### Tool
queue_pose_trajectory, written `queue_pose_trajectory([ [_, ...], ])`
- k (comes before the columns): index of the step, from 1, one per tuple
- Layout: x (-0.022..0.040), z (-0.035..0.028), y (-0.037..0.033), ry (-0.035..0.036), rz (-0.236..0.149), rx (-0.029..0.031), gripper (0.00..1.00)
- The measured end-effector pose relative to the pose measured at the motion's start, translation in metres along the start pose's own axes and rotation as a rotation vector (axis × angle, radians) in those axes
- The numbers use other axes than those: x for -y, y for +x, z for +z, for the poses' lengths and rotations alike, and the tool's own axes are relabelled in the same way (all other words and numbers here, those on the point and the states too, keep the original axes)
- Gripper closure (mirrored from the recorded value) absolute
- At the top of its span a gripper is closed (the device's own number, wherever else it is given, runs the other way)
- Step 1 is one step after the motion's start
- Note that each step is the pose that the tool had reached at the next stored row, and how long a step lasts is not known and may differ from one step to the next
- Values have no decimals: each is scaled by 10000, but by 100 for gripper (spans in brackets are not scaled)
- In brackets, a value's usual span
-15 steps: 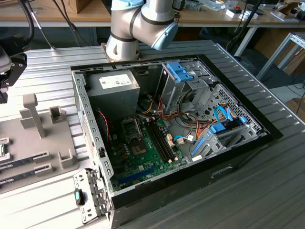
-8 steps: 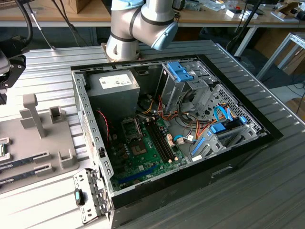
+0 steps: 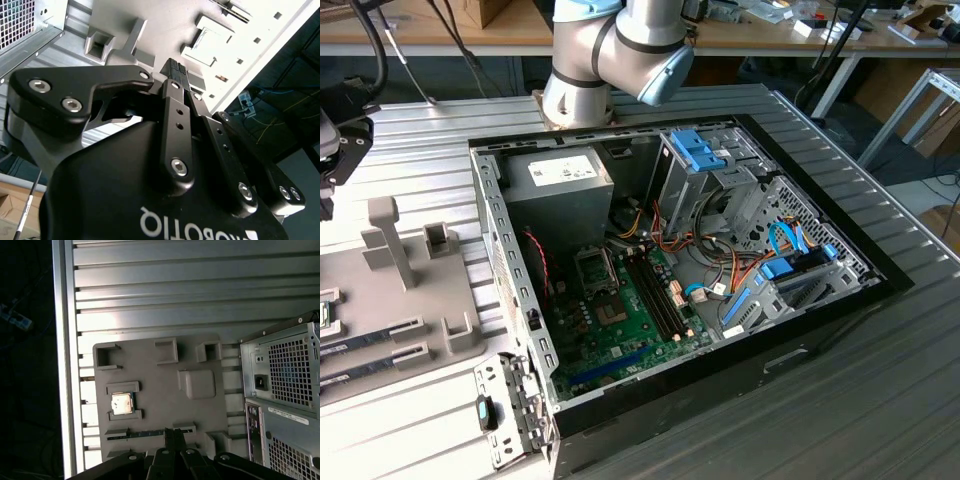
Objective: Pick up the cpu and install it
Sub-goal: 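Reach for the cpu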
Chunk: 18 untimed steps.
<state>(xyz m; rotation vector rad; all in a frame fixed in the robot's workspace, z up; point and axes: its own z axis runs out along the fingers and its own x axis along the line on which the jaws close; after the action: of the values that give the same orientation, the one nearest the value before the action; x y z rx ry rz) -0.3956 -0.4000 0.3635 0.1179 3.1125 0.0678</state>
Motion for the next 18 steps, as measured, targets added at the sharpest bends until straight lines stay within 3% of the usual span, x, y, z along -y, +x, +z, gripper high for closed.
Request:
queue_pose_trajectory([
  [18, -13, 71, 70, 0, 0, 0, 89],
])
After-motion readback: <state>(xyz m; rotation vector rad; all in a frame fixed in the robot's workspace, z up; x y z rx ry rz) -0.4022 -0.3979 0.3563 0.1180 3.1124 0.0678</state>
